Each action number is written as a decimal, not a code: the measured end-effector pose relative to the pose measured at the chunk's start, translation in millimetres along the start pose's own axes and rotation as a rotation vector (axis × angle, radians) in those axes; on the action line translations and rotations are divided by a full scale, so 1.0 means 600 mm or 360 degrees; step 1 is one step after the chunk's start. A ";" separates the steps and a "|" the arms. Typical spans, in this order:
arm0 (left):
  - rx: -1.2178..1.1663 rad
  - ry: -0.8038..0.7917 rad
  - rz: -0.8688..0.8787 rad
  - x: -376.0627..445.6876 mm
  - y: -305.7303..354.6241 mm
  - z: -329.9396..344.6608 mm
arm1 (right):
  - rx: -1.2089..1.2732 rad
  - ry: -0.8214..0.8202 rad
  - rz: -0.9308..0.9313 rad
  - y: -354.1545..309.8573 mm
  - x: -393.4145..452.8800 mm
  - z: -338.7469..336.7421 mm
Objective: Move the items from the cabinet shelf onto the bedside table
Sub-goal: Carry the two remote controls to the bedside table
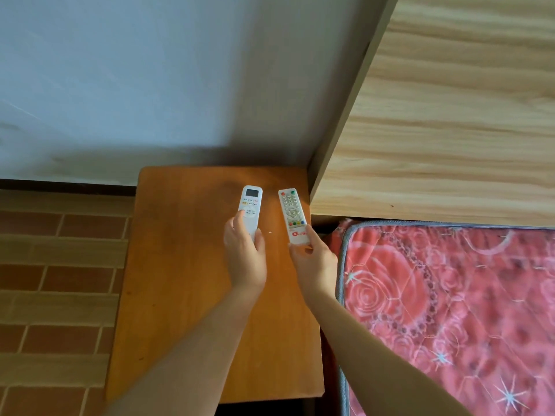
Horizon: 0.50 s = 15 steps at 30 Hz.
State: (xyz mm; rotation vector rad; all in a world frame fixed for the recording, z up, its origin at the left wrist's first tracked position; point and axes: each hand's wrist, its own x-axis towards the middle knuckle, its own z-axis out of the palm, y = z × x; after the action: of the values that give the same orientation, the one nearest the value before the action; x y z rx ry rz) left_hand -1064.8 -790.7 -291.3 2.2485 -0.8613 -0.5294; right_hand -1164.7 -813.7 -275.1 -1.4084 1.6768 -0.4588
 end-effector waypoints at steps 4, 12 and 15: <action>-0.0006 0.0008 -0.0004 0.008 -0.001 0.019 | -0.0009 0.0043 0.0005 0.016 0.009 0.016; -0.0031 0.0013 -0.0155 0.016 -0.012 0.049 | -0.0257 -0.0008 -0.0030 0.029 0.034 0.032; 0.0047 0.0022 -0.0269 0.022 -0.015 0.054 | -0.0315 0.0004 -0.0094 0.033 0.039 0.038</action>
State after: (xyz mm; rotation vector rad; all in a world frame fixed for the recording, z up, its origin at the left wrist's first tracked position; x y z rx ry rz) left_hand -1069.9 -809.3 -321.8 2.3622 -0.6798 -0.5805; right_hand -1158.0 -824.1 -311.1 -1.6043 1.7239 -0.3346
